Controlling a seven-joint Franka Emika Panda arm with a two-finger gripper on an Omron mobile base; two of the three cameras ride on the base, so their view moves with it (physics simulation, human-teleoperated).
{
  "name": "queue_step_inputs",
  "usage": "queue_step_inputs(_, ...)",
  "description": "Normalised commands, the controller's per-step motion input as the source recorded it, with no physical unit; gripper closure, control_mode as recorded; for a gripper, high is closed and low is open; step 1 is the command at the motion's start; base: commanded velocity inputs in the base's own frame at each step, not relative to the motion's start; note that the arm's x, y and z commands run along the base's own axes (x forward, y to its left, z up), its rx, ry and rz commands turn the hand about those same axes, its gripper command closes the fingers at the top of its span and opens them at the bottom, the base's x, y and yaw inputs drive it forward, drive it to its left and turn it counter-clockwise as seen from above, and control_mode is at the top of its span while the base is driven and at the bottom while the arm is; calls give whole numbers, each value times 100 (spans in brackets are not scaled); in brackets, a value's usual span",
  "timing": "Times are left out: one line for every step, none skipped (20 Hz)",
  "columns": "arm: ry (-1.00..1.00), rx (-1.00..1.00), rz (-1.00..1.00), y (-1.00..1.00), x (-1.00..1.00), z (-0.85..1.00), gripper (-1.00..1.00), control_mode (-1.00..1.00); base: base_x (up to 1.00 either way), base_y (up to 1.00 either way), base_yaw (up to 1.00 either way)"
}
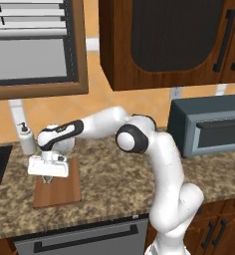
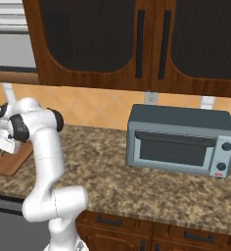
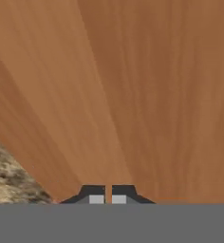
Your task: Pick up the sponge from the counter and clean the cutting board by briefly scrubbing or pressing down on the cutting board. Once finished, release the sponge.
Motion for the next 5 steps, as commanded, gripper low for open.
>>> queue_step_inputs(-10, 26, 1, -98, -100, 74, 100, -100, 0, 0, 0)
queue_step_inputs(-14, 15, 4, -87, -100, 61, 100, -100, 0, 0, 0)
queue_step_inputs(-22, 12, 6, -84, -100, 70, 100, -100, 0, 0, 0)
queue_step_inputs(-20, 18, 7, -93, -100, 67, 100, -100, 0, 0, 0)
queue_step_inputs(-15, 15, 6, -70, -100, 100, 100, -100, 0, 0, 0)
